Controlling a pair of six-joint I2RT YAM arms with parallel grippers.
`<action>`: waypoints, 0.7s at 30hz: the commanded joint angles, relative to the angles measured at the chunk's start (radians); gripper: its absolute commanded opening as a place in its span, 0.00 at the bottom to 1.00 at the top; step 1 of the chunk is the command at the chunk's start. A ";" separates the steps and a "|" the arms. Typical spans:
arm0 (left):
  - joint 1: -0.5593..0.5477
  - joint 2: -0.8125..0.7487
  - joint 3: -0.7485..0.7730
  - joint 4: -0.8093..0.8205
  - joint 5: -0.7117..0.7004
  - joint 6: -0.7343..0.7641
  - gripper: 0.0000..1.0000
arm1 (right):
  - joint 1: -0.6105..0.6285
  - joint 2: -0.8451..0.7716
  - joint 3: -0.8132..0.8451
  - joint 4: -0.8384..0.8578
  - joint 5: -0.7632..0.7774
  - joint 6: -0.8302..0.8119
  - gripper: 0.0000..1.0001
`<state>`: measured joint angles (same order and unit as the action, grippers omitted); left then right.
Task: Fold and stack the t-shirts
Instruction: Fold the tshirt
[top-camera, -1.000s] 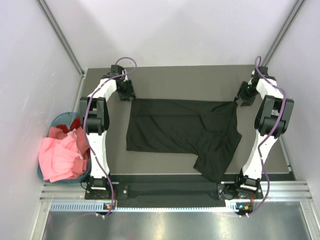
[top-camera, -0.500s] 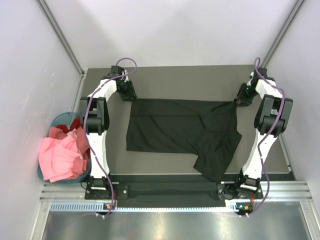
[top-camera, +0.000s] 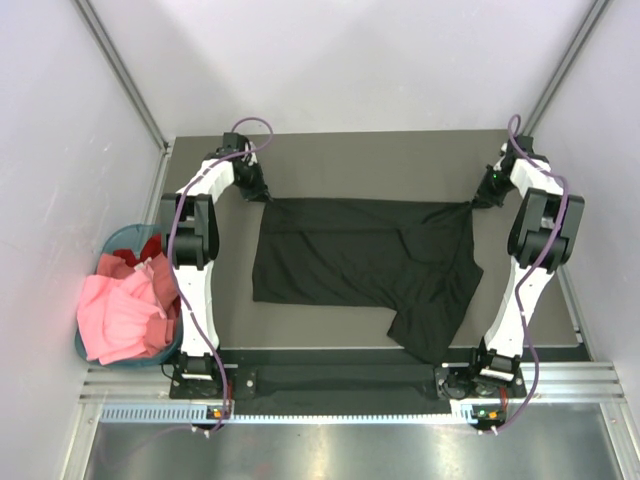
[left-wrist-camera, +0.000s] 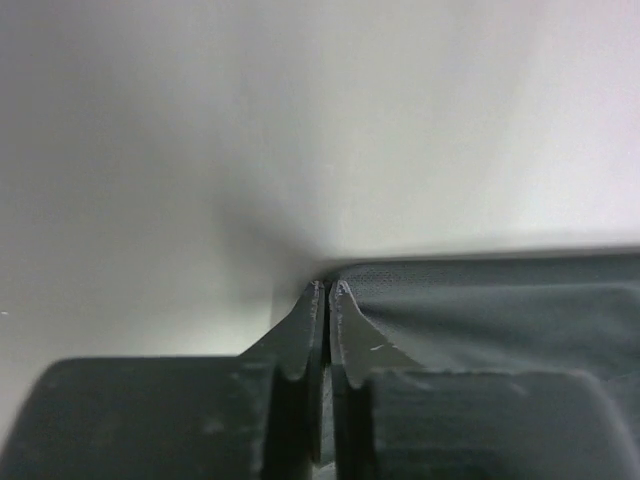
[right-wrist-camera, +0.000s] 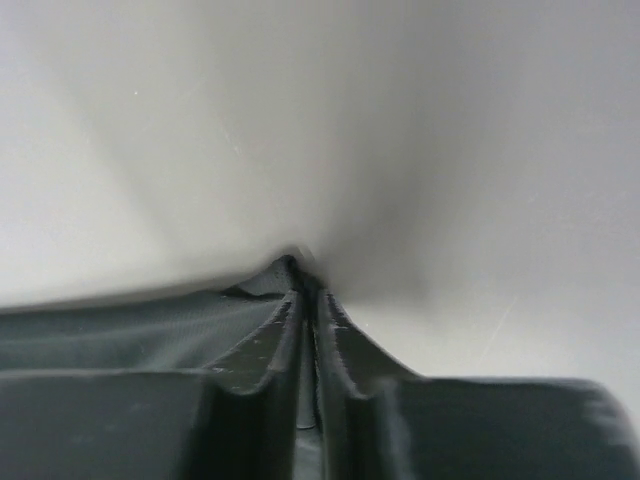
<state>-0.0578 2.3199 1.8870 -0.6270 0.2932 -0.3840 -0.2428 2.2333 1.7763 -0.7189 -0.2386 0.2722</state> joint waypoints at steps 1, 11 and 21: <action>0.007 0.019 -0.011 0.046 -0.035 0.004 0.00 | 0.003 0.032 0.051 0.045 -0.007 0.022 0.04; 0.035 0.009 -0.009 0.139 -0.140 -0.048 0.00 | 0.023 0.041 0.067 0.225 -0.033 0.137 0.00; 0.046 0.094 0.083 0.185 -0.129 -0.102 0.00 | 0.042 0.162 0.241 0.276 -0.025 0.222 0.00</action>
<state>-0.0257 2.3680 1.9362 -0.4915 0.2081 -0.4717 -0.2050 2.3585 1.9255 -0.5068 -0.2840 0.4664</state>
